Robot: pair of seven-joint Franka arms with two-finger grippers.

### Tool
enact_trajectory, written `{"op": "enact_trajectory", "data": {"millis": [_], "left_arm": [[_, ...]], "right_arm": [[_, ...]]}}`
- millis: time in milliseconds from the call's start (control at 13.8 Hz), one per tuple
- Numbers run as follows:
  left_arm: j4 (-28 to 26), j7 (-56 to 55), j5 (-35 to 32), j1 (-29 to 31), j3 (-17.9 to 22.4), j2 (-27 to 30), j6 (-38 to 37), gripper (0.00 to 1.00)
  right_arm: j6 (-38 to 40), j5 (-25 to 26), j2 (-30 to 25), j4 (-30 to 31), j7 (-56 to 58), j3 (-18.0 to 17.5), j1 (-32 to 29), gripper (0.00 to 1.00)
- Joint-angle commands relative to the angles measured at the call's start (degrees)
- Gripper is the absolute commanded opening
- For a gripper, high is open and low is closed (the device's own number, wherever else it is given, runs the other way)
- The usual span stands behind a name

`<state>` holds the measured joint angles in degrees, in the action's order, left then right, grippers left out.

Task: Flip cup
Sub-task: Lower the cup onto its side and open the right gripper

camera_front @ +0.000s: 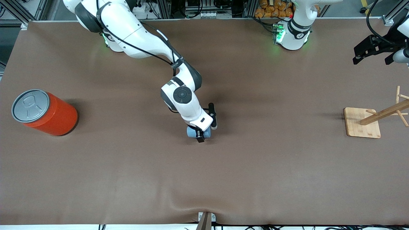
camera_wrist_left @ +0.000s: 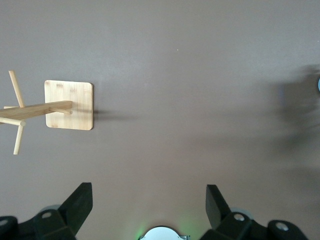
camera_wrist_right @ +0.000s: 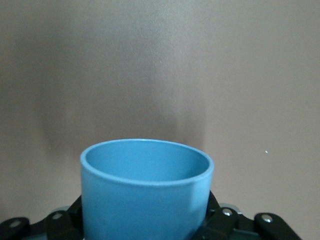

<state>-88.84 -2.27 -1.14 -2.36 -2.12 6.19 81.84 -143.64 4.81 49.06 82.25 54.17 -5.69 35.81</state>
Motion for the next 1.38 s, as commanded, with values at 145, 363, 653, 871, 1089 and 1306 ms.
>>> {"op": "enact_trajectory", "data": {"millis": [145,363,653,871,1089,1306], "left_arm": [[0.8,0.9,-1.0,0.2,-0.3,0.0,-1.2,1.0],[0.4,0.9,-0.7,0.3,-0.3,-0.5,-1.1,1.0],[0.4,1.0,0.3,-0.4,-0.4,-4.4,-0.5,1.0],[-2.6,0.9,8.1,0.3,-0.3,-6.4,1.4,1.0],[-5.1,0.9,9.7,-0.6,-0.4,-8.1,6.5,1.0],[-5.8,0.9,11.2,-2.1,-1.3,-12.2,11.0,1.0]], "right_arm": [[-0.9,1.0,-0.7,-0.3,-1.5,1.1,0.6,1.0],[0.7,0.3,-2.0,-0.3,-4.2,0.9,0.1,1.0],[10.2,-0.4,-5.9,-0.6,-18.4,0.6,-1.0,1.0],[16.0,-6.6,-8.3,-0.6,-30.5,0.6,-1.2,1.0],[19.2,-9.3,-10.1,-0.6,-43.1,0.7,-2.1,1.0],[21.1,-9.2,-12.0,-0.6,-53.7,0.9,-2.7,1.0]]}}
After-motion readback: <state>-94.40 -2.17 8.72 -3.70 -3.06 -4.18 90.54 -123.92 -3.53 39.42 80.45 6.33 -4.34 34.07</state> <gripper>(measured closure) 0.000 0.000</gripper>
